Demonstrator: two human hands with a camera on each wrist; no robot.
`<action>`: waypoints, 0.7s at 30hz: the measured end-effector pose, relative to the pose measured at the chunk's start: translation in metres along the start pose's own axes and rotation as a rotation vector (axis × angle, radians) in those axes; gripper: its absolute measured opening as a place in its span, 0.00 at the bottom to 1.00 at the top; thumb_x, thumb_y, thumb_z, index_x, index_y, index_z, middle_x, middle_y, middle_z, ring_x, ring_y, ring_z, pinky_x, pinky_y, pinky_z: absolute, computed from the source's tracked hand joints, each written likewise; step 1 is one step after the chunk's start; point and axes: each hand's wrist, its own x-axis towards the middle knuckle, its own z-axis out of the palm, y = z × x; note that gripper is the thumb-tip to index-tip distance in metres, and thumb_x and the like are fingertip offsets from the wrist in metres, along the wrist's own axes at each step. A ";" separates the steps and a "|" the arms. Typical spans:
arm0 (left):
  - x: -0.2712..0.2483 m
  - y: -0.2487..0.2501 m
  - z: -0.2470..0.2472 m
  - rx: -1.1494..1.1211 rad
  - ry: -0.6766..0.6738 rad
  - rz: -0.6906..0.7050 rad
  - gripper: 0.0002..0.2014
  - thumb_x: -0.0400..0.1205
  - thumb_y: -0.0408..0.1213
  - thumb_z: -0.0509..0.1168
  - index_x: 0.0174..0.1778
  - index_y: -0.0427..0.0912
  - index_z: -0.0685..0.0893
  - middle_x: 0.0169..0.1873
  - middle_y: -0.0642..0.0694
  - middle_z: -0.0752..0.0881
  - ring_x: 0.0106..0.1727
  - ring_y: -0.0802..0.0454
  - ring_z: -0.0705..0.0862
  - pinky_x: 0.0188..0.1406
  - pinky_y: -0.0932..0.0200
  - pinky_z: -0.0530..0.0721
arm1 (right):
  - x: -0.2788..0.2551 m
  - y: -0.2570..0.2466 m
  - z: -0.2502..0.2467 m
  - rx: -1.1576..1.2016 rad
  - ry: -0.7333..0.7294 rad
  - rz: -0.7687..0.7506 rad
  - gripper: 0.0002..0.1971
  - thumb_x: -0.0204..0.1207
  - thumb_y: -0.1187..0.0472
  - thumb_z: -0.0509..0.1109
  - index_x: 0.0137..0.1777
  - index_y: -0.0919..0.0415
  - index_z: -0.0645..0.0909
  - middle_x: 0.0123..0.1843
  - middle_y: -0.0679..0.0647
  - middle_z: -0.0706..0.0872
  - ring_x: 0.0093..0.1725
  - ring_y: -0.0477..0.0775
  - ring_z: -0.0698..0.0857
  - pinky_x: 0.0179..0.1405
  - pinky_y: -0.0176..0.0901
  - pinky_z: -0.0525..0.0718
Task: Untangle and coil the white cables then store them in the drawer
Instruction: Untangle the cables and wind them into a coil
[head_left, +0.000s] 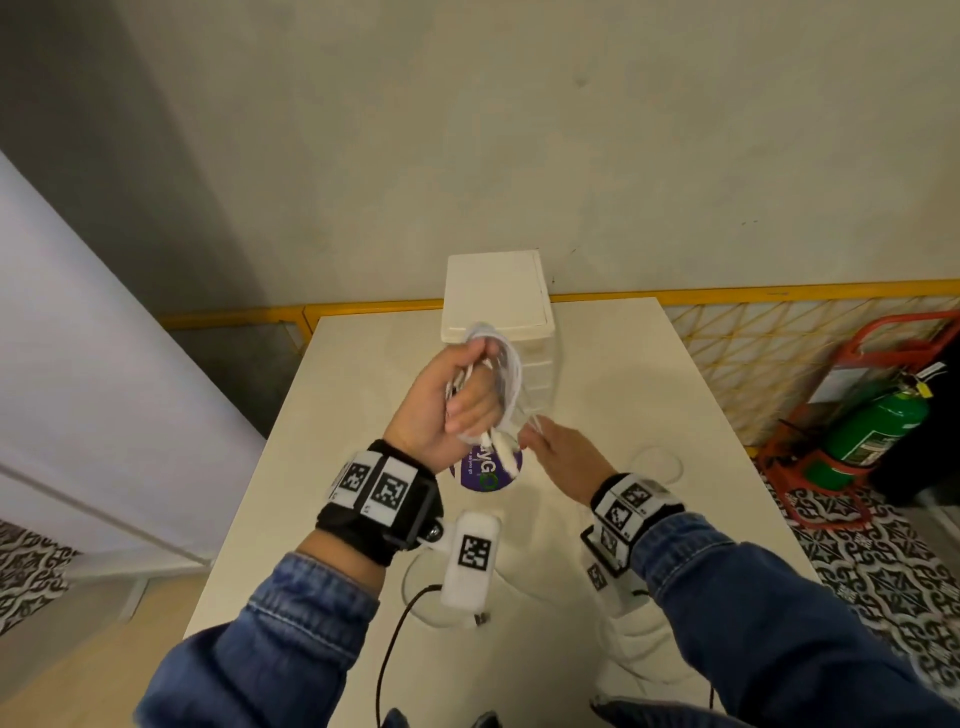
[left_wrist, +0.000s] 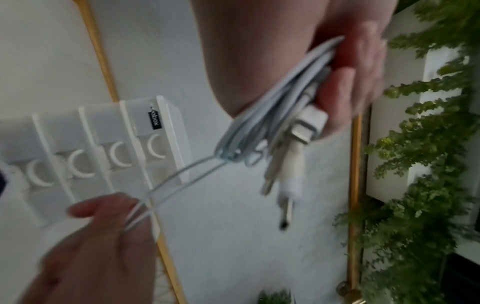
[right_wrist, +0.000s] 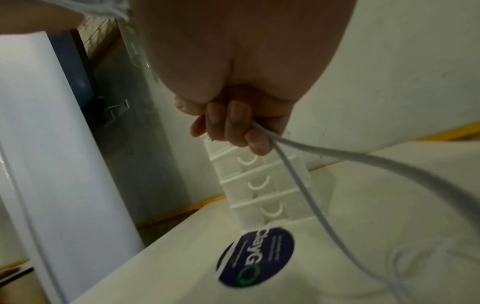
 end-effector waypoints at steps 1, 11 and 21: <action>0.005 0.002 -0.002 -0.019 0.056 0.070 0.09 0.80 0.39 0.64 0.37 0.38 0.82 0.10 0.54 0.73 0.09 0.61 0.70 0.08 0.68 0.65 | -0.003 -0.002 0.007 0.019 -0.010 -0.008 0.12 0.84 0.55 0.53 0.53 0.63 0.74 0.49 0.65 0.85 0.48 0.64 0.83 0.40 0.43 0.67; 0.022 0.020 -0.033 0.556 0.819 0.522 0.08 0.83 0.37 0.63 0.38 0.44 0.73 0.22 0.51 0.75 0.20 0.55 0.71 0.21 0.62 0.71 | -0.034 -0.006 0.022 0.206 0.101 -0.187 0.11 0.80 0.51 0.61 0.54 0.52 0.83 0.38 0.47 0.87 0.37 0.44 0.83 0.41 0.43 0.82; 0.007 -0.023 -0.033 1.305 0.442 -0.076 0.21 0.82 0.57 0.57 0.36 0.42 0.77 0.25 0.46 0.81 0.26 0.56 0.81 0.34 0.61 0.80 | -0.029 -0.039 -0.026 0.174 0.428 -0.459 0.05 0.74 0.60 0.71 0.48 0.51 0.86 0.41 0.41 0.86 0.40 0.38 0.83 0.42 0.38 0.82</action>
